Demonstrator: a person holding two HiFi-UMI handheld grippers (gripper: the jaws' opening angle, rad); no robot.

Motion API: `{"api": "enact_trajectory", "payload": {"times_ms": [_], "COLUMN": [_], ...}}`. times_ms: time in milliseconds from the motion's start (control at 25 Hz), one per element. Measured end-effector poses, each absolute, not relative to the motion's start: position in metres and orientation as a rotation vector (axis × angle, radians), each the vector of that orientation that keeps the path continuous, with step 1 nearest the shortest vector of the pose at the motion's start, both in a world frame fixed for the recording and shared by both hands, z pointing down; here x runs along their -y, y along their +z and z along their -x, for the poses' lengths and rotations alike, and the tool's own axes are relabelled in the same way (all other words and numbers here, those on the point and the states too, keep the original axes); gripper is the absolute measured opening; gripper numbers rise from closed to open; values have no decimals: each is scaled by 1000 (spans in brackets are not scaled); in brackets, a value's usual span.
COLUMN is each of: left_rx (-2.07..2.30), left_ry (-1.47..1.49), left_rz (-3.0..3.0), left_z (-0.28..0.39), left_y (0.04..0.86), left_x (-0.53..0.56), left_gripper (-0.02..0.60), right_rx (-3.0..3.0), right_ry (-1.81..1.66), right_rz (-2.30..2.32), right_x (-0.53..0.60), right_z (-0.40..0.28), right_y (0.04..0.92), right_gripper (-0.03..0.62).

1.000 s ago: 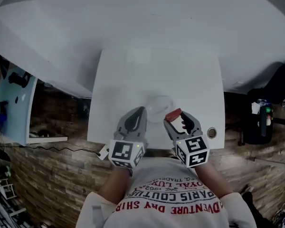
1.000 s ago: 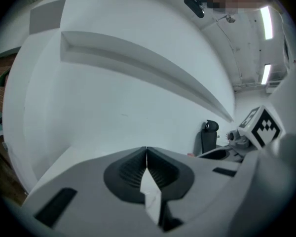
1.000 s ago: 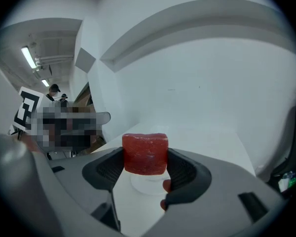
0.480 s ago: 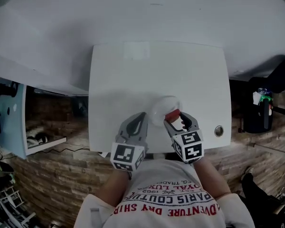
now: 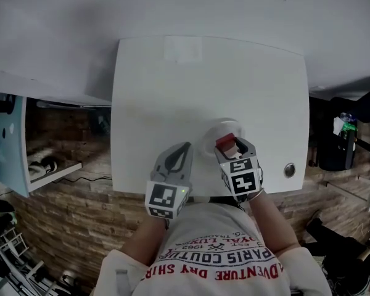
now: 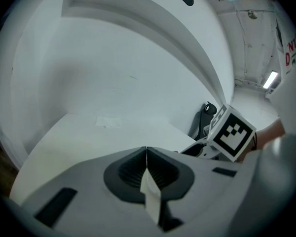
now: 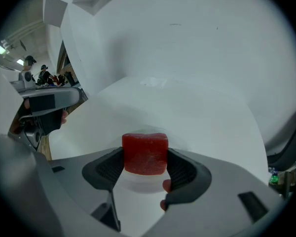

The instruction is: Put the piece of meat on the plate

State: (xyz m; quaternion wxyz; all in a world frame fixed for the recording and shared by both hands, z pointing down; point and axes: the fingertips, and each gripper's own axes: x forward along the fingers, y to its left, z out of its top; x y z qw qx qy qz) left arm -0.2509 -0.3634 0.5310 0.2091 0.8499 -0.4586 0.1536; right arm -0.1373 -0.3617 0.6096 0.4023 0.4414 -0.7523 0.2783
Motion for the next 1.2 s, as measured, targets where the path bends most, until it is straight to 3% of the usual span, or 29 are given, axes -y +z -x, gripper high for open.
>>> {"api": "enact_trajectory", "payload": {"times_ms": [960,1200], "left_rx": [1193,1172], "left_ry": [493,509], "left_rz": [-2343,-2350], "left_z": [256,254], "left_y": [554,553], "left_x": [367,365], "left_gripper": [8,8], "right_rx": [1860,1917], "right_ry": [763,617], "right_rz": [-1006,-1064], "right_x": [373,378], "right_z": [154,156], "right_y": [641,628], "right_gripper": [278,285]}}
